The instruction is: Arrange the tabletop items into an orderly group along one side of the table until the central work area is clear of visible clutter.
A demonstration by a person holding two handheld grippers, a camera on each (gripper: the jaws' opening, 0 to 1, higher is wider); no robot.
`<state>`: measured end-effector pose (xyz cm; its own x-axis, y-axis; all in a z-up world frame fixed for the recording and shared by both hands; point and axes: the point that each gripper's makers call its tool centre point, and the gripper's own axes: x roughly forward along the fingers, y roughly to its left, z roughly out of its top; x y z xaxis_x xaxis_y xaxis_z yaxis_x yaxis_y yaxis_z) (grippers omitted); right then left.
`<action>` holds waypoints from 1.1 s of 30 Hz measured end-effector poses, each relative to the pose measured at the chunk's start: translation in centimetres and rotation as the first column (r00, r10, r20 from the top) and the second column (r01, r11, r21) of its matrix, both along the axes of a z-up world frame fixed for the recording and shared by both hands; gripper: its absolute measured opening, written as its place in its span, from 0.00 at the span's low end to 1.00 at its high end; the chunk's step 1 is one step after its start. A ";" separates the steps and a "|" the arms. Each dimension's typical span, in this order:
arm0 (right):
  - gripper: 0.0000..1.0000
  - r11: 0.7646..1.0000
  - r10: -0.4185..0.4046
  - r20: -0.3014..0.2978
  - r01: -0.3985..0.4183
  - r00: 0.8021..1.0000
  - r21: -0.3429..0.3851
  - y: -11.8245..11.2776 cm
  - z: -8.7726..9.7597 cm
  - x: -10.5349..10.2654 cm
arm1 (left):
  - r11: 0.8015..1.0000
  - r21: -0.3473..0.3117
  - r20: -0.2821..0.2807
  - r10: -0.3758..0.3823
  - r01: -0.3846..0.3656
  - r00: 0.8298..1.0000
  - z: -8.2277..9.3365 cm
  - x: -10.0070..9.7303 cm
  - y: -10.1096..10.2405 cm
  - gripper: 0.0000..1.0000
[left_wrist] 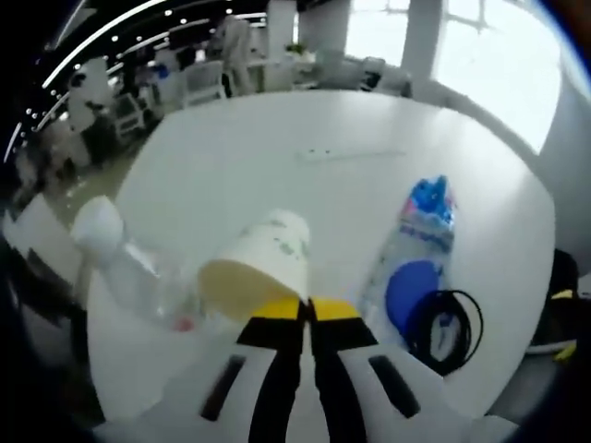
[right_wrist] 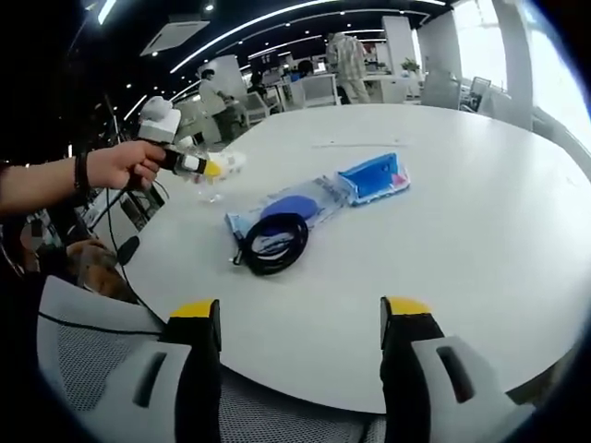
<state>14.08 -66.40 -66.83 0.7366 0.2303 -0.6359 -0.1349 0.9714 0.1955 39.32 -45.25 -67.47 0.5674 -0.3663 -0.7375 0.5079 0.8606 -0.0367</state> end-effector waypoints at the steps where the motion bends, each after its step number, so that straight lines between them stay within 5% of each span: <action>1: 0.70 1.000 0.000 0.000 0.000 1.000 0.000 0.0 0.0 0.0 | 1.000 0.001 0.001 0.000 0.000 1.000 0.0 0.0 0.0 0.00; 33: 0.70 1.000 -0.015 0.002 0.015 1.000 0.011 -0.3 0.0 0.0 | 0.989 0.137 0.055 -0.063 0.055 0.996 -0.9 2.2 0.3 0.00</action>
<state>14.11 -66.67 -66.82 0.7416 0.2265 -0.6315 -0.1212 0.9710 0.2060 41.54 -44.97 -68.37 0.5919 -0.2996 -0.7483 0.5560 0.8239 0.1100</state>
